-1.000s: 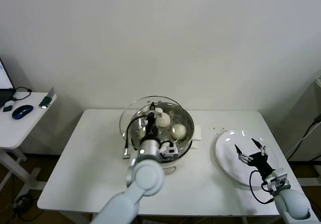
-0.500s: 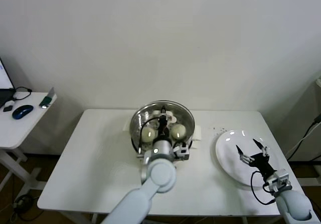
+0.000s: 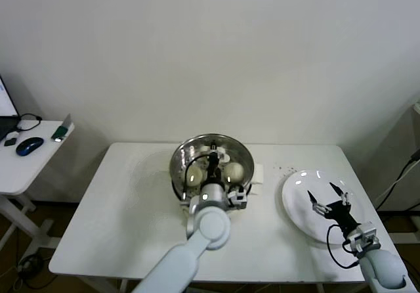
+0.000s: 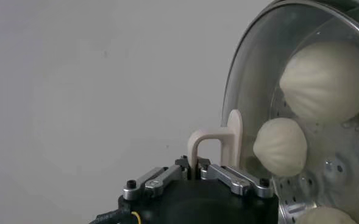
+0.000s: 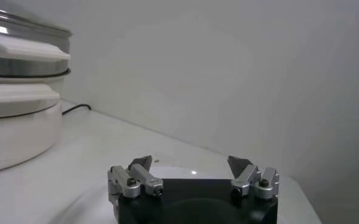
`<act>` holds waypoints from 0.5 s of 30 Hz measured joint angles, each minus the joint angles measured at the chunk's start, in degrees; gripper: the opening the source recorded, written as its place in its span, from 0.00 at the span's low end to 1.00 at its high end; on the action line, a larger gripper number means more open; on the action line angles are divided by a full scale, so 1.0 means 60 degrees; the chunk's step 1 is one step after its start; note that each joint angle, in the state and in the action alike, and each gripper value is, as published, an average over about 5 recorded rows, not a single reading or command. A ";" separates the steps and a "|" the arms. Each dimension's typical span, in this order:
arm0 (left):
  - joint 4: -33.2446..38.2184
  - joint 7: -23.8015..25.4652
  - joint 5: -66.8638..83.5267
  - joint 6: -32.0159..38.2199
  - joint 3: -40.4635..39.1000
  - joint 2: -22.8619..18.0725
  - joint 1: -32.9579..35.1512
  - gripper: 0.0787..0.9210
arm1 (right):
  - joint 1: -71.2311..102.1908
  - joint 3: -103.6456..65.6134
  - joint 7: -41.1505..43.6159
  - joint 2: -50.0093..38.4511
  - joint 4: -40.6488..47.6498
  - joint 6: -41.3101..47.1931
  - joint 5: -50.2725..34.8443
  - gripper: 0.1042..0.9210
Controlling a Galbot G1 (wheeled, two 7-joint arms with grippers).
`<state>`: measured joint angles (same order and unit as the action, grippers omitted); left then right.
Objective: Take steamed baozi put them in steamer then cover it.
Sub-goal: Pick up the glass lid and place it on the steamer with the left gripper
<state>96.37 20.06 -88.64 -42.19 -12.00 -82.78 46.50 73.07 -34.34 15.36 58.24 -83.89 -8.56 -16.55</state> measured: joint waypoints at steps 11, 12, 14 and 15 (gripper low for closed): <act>-0.0201 -0.0277 0.0183 -0.0009 -0.0075 -0.0008 -0.0017 0.08 | 0.0005 -0.0030 0.0062 0.0073 0.0041 -0.0041 0.0120 0.88; -0.0220 -0.0304 0.0200 -0.0010 -0.0078 -0.0008 -0.0020 0.08 | 0.0007 -0.0037 0.0074 0.0080 0.0047 -0.0047 0.0129 0.88; -0.0249 -0.0350 0.0236 -0.0010 -0.0082 0.0001 -0.0021 0.08 | 0.0008 -0.0050 0.0097 0.0095 0.0056 -0.0056 0.0144 0.88; -0.0258 -0.0365 0.0254 -0.0010 -0.0081 0.0008 -0.0020 0.08 | 0.0008 -0.0055 0.0107 0.0102 0.0058 -0.0059 0.0149 0.88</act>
<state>94.82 17.87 -87.11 -42.25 -12.49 -82.73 46.38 73.12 -34.67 16.00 58.86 -83.54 -8.91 -15.65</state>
